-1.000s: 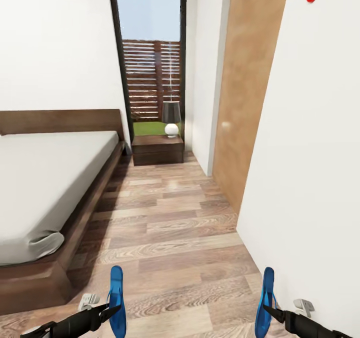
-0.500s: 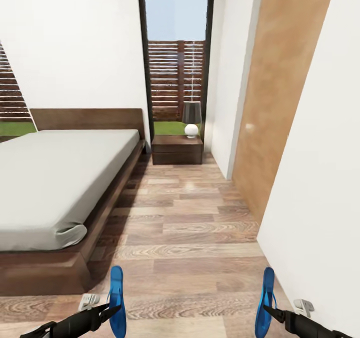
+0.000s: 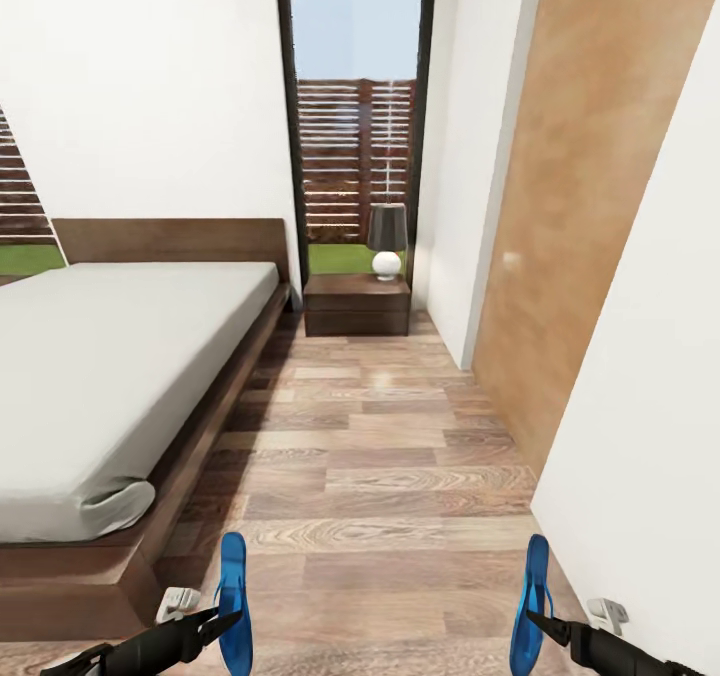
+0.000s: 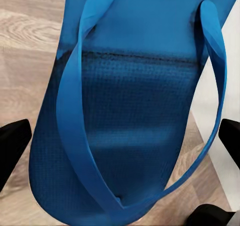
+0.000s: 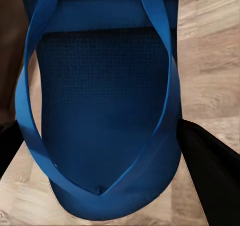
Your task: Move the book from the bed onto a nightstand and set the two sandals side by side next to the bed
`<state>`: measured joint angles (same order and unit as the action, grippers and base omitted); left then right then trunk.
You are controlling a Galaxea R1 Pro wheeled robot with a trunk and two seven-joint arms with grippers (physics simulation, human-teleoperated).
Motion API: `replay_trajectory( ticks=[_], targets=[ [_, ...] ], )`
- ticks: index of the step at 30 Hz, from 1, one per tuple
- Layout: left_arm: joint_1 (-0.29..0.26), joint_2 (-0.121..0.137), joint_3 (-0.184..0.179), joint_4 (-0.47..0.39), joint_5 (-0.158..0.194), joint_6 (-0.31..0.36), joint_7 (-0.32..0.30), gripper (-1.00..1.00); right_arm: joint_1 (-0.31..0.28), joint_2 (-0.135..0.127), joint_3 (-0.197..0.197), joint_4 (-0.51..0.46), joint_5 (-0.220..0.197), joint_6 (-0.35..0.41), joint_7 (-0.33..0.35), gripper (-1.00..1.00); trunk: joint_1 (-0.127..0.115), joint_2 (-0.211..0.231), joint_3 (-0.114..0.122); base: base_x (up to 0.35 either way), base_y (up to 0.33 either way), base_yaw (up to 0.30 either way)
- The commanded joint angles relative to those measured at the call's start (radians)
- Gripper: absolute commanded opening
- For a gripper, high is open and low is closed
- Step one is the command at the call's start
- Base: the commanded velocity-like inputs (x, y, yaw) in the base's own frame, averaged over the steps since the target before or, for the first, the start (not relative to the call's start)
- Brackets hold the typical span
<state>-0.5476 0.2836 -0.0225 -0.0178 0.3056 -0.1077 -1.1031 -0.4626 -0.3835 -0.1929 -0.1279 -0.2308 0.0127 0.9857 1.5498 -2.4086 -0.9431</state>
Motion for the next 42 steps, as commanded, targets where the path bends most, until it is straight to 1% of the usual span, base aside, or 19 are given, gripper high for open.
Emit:
replay_trajectory(
  ticks=[1,10,26,42],
  targets=[
    [0.000,0.000,0.000,0.001,0.001,-0.010,-0.001,-1.00,-0.001,0.000,-0.008,0.001,0.002,0.002,0.004,-1.00,0.000,0.000,-0.001,0.318,0.000,0.000],
    [-0.001,0.000,0.000,0.001,0.001,-0.010,0.000,-1.00,-0.001,0.000,-0.008,0.001,0.002,0.002,0.004,-1.00,0.000,0.000,-0.001,0.318,-0.009,0.000],
    [-0.001,0.000,0.000,0.001,0.002,-0.010,0.001,-1.00,-0.001,0.000,-0.008,0.001,0.002,0.001,0.004,-1.00,0.000,0.000,-0.001,0.318,-0.093,0.000],
    [-0.001,0.000,0.000,0.001,0.002,-0.010,0.002,-1.00,-0.001,0.000,-0.008,0.001,0.002,0.001,0.004,-1.00,0.000,0.000,-0.001,0.321,-0.003,0.000]
  ],
)
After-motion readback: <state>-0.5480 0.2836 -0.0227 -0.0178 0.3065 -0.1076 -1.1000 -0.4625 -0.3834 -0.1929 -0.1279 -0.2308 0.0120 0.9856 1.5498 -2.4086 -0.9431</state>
